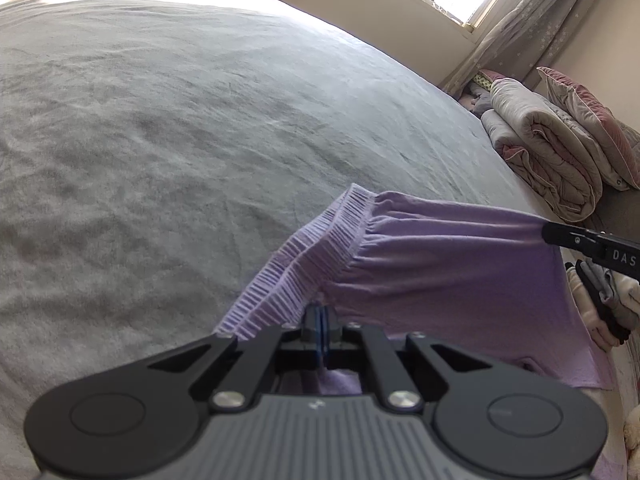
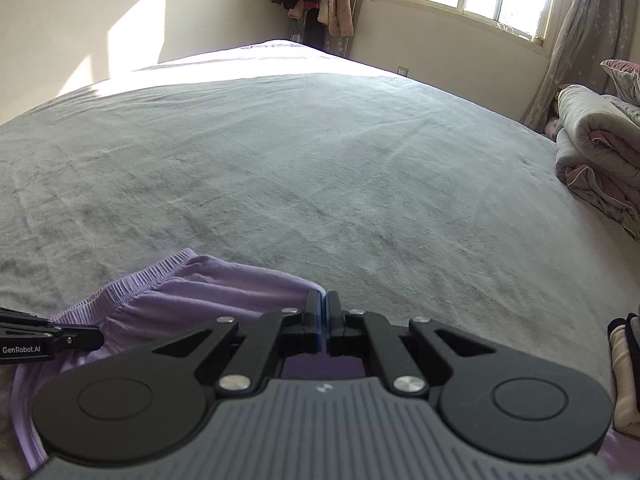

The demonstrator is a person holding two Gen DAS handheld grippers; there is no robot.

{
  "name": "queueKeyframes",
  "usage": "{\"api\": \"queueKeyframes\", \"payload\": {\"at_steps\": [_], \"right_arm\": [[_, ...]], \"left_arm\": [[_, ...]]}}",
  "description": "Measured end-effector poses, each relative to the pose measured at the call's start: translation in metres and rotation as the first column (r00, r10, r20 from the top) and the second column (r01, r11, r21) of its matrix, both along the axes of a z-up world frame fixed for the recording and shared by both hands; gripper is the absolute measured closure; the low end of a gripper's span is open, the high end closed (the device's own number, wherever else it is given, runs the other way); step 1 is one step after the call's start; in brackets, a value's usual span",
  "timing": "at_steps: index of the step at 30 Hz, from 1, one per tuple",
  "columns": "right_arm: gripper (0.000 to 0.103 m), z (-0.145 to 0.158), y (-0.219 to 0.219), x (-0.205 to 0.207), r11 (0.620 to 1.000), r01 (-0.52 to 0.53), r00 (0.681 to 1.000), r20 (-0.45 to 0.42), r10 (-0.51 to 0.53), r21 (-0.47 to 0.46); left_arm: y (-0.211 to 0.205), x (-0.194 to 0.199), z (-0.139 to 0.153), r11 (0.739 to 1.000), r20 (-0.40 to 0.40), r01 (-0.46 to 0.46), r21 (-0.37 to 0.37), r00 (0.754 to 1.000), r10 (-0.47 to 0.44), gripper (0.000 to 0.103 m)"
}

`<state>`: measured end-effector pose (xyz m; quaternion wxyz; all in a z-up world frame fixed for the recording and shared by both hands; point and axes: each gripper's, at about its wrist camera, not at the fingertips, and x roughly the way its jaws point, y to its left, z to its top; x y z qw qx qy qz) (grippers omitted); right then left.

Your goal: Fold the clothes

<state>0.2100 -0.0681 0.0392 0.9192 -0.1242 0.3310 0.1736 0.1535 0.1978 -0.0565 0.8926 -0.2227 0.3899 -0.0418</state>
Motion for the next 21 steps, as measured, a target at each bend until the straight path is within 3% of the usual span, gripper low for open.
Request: {"api": "queueKeyframes", "payload": {"at_steps": [6, 11, 18, 21], "right_arm": [[0.100, 0.024, 0.007, -0.052, 0.998, -0.066, 0.998, 0.022, 0.067, -0.023], [0.100, 0.020, 0.008, -0.092, 0.995, -0.100, 0.995, -0.002, 0.100, -0.010], [0.100, -0.027, 0.010, -0.130, 0.993, -0.114, 0.986, -0.119, 0.116, 0.019], [0.100, -0.044, 0.004, -0.125, 0.993, -0.073, 0.983, -0.164, 0.088, 0.093]], "left_arm": [[0.002, -0.001, -0.003, 1.000, 0.008, -0.007, -0.027, 1.000, 0.007, 0.100], [0.004, -0.002, -0.005, 0.999, 0.017, -0.006, -0.035, 1.000, 0.007, 0.101], [0.006, -0.004, -0.005, 0.999, 0.020, -0.006, -0.043, 1.000, 0.007, 0.101], [0.005, -0.005, -0.005, 0.999, 0.022, 0.001, -0.035, 1.000, -0.001, 0.101]]}}
